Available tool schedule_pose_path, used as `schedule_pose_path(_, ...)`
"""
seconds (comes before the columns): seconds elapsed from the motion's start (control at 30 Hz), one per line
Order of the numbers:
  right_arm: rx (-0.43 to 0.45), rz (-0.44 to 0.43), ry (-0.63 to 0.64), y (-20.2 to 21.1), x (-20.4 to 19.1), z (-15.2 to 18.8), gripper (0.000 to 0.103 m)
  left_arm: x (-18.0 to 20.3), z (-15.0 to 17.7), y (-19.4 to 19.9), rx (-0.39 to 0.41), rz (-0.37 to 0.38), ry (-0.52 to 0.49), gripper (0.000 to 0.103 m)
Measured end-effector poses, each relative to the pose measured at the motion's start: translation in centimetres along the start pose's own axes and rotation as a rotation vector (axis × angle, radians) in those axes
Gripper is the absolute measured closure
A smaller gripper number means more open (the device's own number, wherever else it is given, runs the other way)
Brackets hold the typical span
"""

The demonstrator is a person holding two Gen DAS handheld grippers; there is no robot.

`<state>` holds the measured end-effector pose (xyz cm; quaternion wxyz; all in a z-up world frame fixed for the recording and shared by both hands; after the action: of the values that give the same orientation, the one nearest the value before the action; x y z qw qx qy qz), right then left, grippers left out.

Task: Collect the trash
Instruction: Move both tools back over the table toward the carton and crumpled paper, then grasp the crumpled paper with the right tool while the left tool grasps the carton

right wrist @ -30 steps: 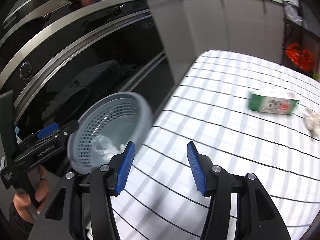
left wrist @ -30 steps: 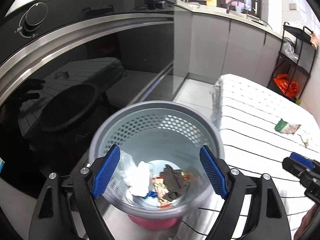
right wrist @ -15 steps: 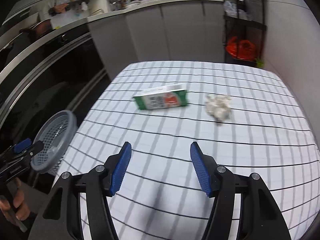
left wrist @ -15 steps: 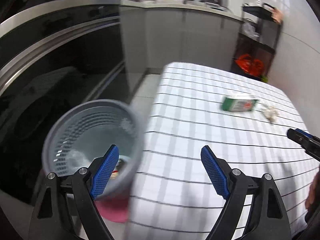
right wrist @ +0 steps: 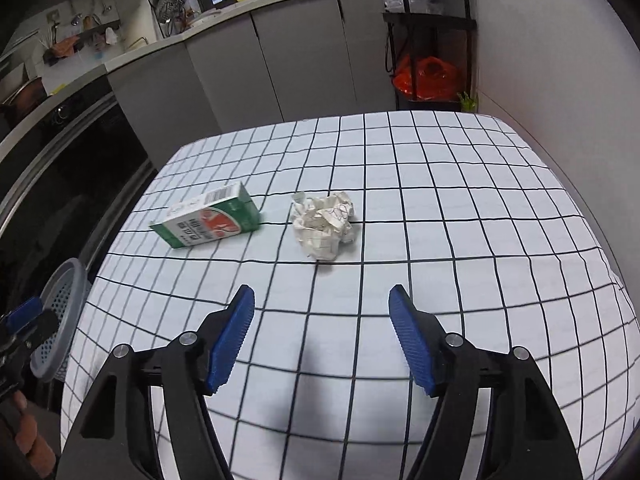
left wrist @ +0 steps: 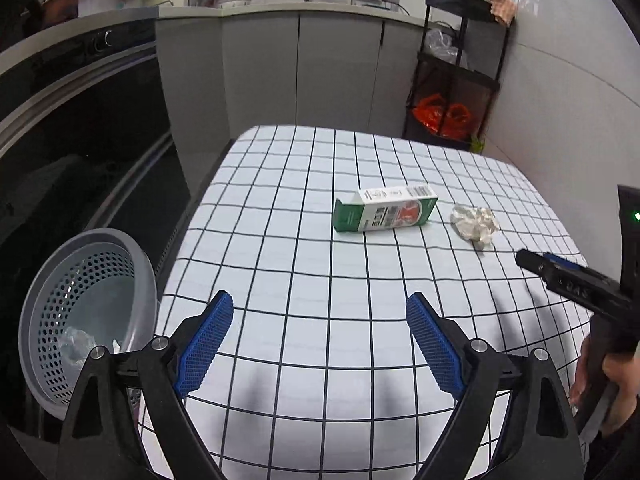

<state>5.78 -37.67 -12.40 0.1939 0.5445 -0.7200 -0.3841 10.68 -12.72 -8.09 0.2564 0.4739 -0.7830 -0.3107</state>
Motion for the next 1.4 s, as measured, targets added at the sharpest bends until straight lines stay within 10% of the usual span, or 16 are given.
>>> schedule_pose_path(0.77,-0.067,0.007,0.043,-9.6,-1.9,-4.0,0.032,-0.5,1.0,-2.6,-0.045,-0.019,-0.024,0.016)
schedule_pose_path(0.9,-0.08,0.0,0.07,-10.1,-2.3,-4.1,0.062,-0.2,0.9,-2.9,-0.046,-0.011,-0.034,0.016)
schedule_pose_path(1.4,-0.035,-0.141,-0.008,-0.4,-1.2,-1.1,0.069,0.2,-3.3,-5.3,-0.015,0.117,-0.103,0.016)
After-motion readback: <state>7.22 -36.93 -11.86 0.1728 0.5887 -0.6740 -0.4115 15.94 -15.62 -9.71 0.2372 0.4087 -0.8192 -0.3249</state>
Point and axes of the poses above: each gripper's, at about its wrist camera, not at the fingertips, and y roughly against the way its jaws point, x to its right, z to its underside, the point moved 3 cm from there along -y, roughly the way its jaws point, and after that the axes turned 4 degrees about z, right-handed, at the moved point
